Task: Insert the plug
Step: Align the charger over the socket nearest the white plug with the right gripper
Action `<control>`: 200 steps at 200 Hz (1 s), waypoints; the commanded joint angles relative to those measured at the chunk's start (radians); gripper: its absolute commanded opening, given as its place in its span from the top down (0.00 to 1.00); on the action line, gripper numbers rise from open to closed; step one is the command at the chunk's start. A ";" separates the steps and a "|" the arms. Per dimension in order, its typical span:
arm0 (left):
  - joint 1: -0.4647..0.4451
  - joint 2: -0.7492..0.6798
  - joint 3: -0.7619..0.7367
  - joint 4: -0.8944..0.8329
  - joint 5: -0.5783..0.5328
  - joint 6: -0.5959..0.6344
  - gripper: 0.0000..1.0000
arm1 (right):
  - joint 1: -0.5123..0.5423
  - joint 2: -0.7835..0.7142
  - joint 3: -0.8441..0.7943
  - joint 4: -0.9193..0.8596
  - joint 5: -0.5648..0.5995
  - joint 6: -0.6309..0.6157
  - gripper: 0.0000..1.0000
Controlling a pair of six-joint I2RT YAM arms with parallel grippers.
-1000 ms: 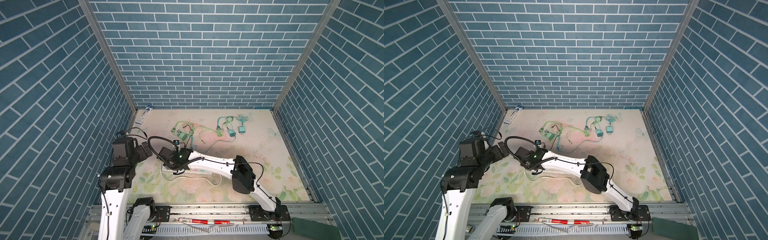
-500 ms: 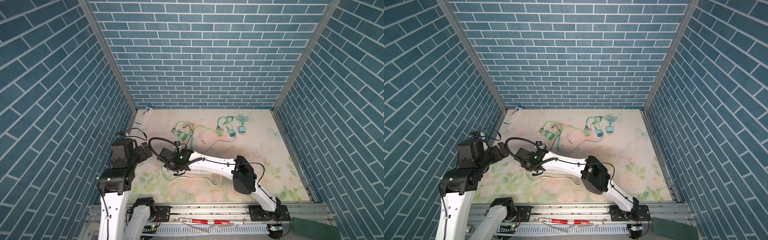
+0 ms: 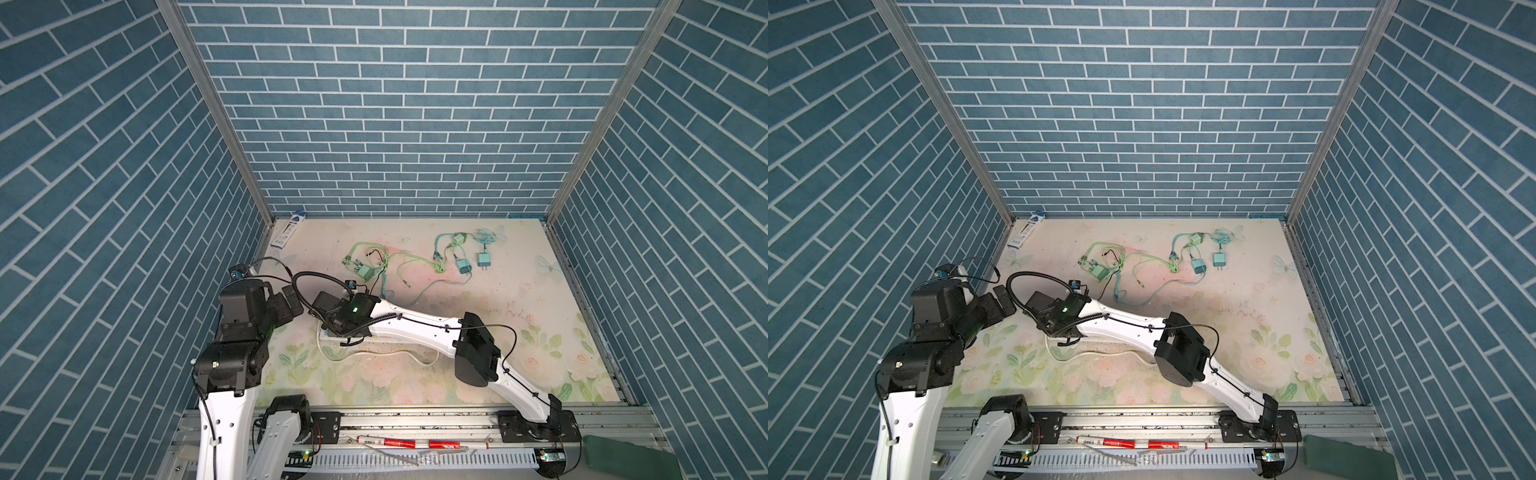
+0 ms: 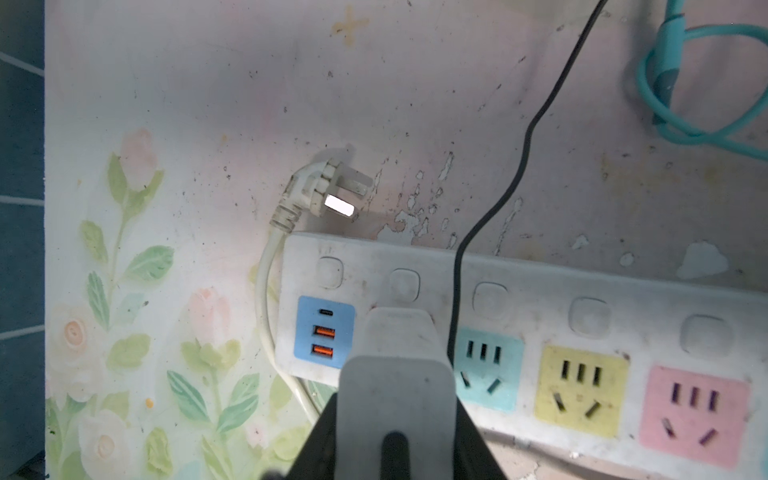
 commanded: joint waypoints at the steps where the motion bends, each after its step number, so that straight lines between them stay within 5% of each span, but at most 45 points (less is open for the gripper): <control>1: 0.006 -0.005 0.021 -0.011 -0.005 0.011 0.00 | -0.004 0.073 0.015 -0.090 -0.023 0.039 0.89; 200: 0.006 -0.011 0.054 -0.040 -0.051 0.033 0.00 | -0.034 0.270 0.269 -0.258 0.071 -0.091 0.89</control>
